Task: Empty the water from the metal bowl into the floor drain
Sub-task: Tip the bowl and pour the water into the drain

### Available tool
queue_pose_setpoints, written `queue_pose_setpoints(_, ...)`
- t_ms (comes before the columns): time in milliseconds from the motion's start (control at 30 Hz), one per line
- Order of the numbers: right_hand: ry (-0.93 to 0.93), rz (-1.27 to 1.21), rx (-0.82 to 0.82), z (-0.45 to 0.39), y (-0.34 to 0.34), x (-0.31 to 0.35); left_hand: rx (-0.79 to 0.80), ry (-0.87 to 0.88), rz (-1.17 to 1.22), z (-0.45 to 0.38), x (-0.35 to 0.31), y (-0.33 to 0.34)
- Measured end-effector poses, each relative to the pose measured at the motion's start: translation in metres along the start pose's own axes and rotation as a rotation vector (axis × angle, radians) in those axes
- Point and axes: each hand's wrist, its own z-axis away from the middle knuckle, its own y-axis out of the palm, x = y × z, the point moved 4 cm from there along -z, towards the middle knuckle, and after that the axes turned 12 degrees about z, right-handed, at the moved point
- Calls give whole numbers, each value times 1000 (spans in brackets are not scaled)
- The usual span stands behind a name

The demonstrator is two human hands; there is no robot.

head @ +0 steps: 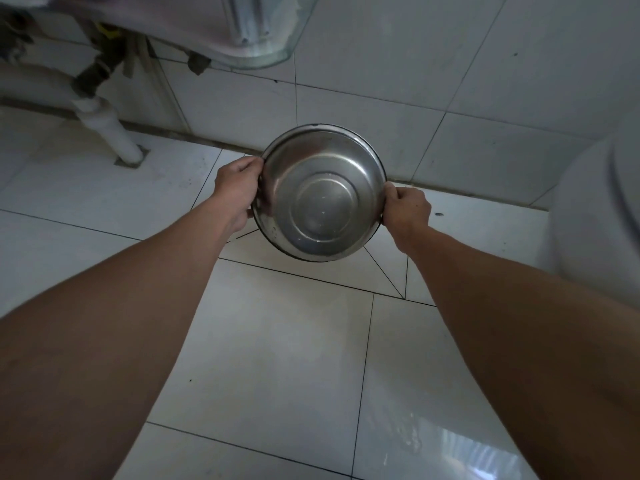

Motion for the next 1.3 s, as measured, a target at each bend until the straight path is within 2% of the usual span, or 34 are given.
queue_pose_setpoints(367,30,45,-4,-1,-4,2,18,-57,24,4,1,0)
queue_pose_setpoints(733,-11,50,-10,6,-4,9,-55,-38,-59,-3,15,-5)
queue_pose_setpoints(1000,-62,53,153,11,-7,4,-111,-81,24,-6,14,-12)
queue_pose_setpoints(1133,4,56,235,14,-6,5,-134,-127,16,-3,15,-15)
queue_pose_setpoints(1300,107,-26,195,19,-7,3,-107,-166,-26,1,18,-17)
